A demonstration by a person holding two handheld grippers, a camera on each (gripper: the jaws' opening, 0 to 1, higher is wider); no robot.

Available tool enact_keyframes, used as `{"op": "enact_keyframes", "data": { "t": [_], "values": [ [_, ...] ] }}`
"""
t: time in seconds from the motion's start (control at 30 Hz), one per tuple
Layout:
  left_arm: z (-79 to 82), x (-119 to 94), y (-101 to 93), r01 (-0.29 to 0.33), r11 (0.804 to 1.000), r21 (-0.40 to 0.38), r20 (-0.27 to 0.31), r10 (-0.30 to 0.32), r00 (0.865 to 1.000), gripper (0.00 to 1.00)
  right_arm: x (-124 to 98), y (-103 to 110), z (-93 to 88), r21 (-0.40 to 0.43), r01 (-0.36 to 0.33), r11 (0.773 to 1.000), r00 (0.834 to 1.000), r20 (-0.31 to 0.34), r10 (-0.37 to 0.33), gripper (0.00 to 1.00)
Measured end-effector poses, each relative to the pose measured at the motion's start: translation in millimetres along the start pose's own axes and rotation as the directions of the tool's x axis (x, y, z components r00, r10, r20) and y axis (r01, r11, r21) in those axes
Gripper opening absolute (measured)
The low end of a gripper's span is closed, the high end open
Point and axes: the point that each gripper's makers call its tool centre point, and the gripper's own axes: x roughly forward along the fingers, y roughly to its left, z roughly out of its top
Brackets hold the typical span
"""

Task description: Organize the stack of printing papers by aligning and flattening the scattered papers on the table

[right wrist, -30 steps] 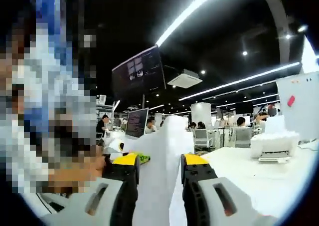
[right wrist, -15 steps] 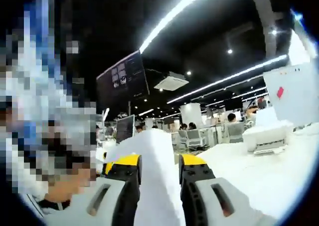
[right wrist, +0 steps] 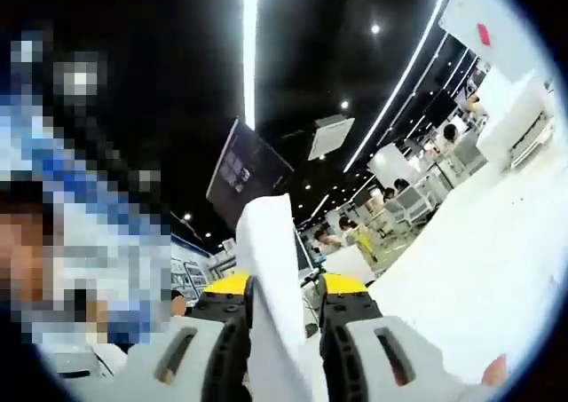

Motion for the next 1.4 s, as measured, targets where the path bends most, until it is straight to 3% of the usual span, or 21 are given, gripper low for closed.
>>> {"op": "enact_keyframes", "data": {
  "t": [0.17, 0.2, 0.27, 0.33, 0.4, 0.43, 0.47, 0.53, 0.6, 0.67, 0.7, 0.73, 0.77, 0.87, 0.93, 1.2, 1.23, 1.27, 1.3, 1.33, 1.4],
  "values": [
    [-1.7, -1, 7.8, -0.041, 0.999, -0.003, -0.007, 0.041, 0.999, 0.06, -4, 1, 5.0, -0.093, 0.025, 0.995, 1.000, 0.006, -0.025, 0.04],
    [-4.4, -2, 16.6, -0.092, 0.996, 0.006, -0.020, 0.092, 0.996, 0.06, -6, -3, 5.1, -0.131, 0.050, 0.990, 0.999, -0.001, -0.051, 0.00],
    [-7.4, -3, 22.9, -0.128, 0.991, 0.032, -0.039, 0.129, 0.991, 0.06, -7, -7, 0.3, -0.200, 0.087, 0.976, 0.995, -0.033, -0.095, 0.00],
    [-13.0, -5, 37.8, -0.216, 0.973, 0.083, -0.067, 0.222, 0.973, 0.06, -8, -14, -2.9, -0.315, 0.130, 0.940, 0.987, -0.053, -0.154, 0.00],
    [-13.6, -5, 42.3, -0.240, 0.967, 0.085, -0.068, 0.246, 0.967, 0.06, -8, -19, -4.4, -0.368, 0.161, 0.916, 0.979, -0.057, -0.195, 0.00],
    [-14.2, -6, 47.2, -0.274, 0.957, 0.094, -0.067, 0.280, 0.958, 0.06, -7, -18, -4.2, -0.347, 0.165, 0.923, 0.979, -0.054, -0.195, 0.00],
    [-14.6, -6, 49.5, -0.288, 0.952, 0.104, -0.066, 0.296, 0.953, 0.06, -7, -23, -4.6, -0.360, 0.193, 0.913, 0.972, -0.056, -0.228, 0.00],
    [-18.0, -7, 58.4, -0.344, 0.934, 0.098, -0.083, 0.353, 0.932, 0.06, -9, -35, -7.2, -0.406, 0.249, 0.879, 0.951, -0.069, -0.301, 0.00],
    [-22.6, -8, 67.2, -0.393, 0.912, 0.117, -0.102, 0.405, 0.909, 0.06, -11, -44, -12.2, -0.469, 0.289, 0.834, 0.925, -0.087, -0.370, 0.00],
    [-27.4, -10, 76.9, -0.444, 0.892, 0.084, -0.115, 0.452, 0.885, 0.05, -12, -49, -14.9, -0.544, 0.304, 0.782, 0.906, -0.089, -0.414, 0.00],
    [-28.1, -10, 79.1, -0.444, 0.891, 0.092, -0.118, 0.452, 0.884, 0.05, -12, -49, -17.0, -0.561, 0.309, 0.768, 0.900, -0.088, -0.426, 0.00],
    [-29.8, -12, 85.1, -0.460, 0.883, 0.095, -0.123, 0.469, 0.875, 0.05, -11, -49, -19.1, -0.568, 0.310, 0.762, 0.897, -0.091, -0.432, 0.00],
    [-31.3, -13, 88.5, -0.477, 0.875, 0.080, -0.128, 0.484, 0.866, 0.05, -10, -49, -19.9, -0.555, 0.311, 0.771, 0.899, -0.091, -0.429, 0.00],
    [-35.6, -15, 94.6, -0.482, 0.872, 0.084, -0.137, 0.490, 0.861, 0.05, -14, -55, -23.0, -0.533, 0.335, 0.777, 0.884, -0.108, -0.455, 0.00],
    [-38.3, -19, 100.8, -0.496, 0.863, 0.095, -0.146, 0.505, 0.851, 0.05, -14, -54, -28.1, -0.532, 0.336, 0.778, 0.880, -0.118, -0.461, 0.00],
    [-45.3, -25, 99.7, -0.482, 0.875, 0.049, -0.147, 0.483, 0.863, 0.05, -17, -56, -36.8, -0.572, 0.313, 0.758, 0.870, -0.148, -0.471, 0.00],
    [-46.3, -26, 100.1, -0.482, 0.875, 0.044, -0.151, 0.483, 0.863, 0.05, -18, -57, -37.6, -0.581, 0.305, 0.755, 0.868, -0.156, -0.471, 0.03],
    [-45.8, -27, 99.0, -0.475, 0.880, 0.033, -0.148, 0.474, 0.868, 0.05, -20, -61, -38.4, -0.617, 0.290, 0.732, 0.861, -0.166, -0.481, 0.08],
    [-44.5, -26, 95.4, -0.458, 0.889, 0.000, -0.138, 0.454, 0.880, 0.05, -23, -65, -39.2, -0.622, 0.305, 0.721, 0.849, -0.166, -0.502, 0.14],
    [-42.4, -26, 94.2, -0.447, 0.894, -0.018, -0.127, 0.441, 0.888, 0.05, -25, -67, -43.0, -0.618, 0.294, 0.729, 0.844, -0.190, -0.502, 0.18],
    [-41.5, -28, 94.4, -0.443, 0.896, -0.017, -0.127, 0.437, 0.890, 0.05, -27, -69, -43.4, -0.611, 0.298, 0.733, 0.842, -0.194, -0.504, 0.19]
  ]
}}
